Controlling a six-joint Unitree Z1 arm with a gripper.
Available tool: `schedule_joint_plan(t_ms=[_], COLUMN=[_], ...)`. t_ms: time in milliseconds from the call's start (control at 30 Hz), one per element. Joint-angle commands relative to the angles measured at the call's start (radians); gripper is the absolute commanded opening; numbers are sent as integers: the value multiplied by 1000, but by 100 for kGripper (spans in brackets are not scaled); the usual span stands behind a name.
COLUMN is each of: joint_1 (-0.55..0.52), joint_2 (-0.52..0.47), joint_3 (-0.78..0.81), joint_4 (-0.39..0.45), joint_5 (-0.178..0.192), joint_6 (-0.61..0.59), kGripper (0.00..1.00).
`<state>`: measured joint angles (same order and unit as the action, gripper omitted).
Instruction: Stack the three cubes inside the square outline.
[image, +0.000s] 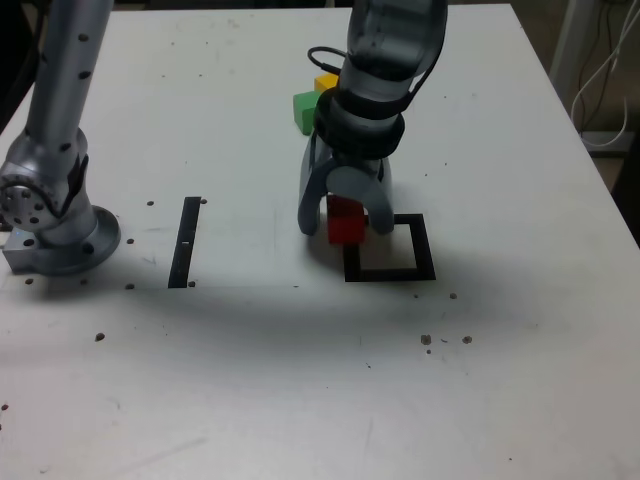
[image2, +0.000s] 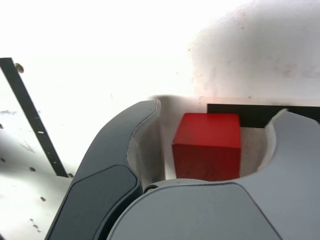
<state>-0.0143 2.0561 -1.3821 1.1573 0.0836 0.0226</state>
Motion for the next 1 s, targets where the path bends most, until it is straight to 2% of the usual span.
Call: schedule_joint_plan(t_ms=[0,500,733,967], joint_1=[3,4,-29,-68], joint_2=[12,-1,-8,9], joint_3=[-6,7,-25,-90], joint_4=[-9,-70,-59,-7], joint_5=[-6,-26,-35,-20], joint_6=[-1,8,-6,-40], kGripper=[49,27,24,24])
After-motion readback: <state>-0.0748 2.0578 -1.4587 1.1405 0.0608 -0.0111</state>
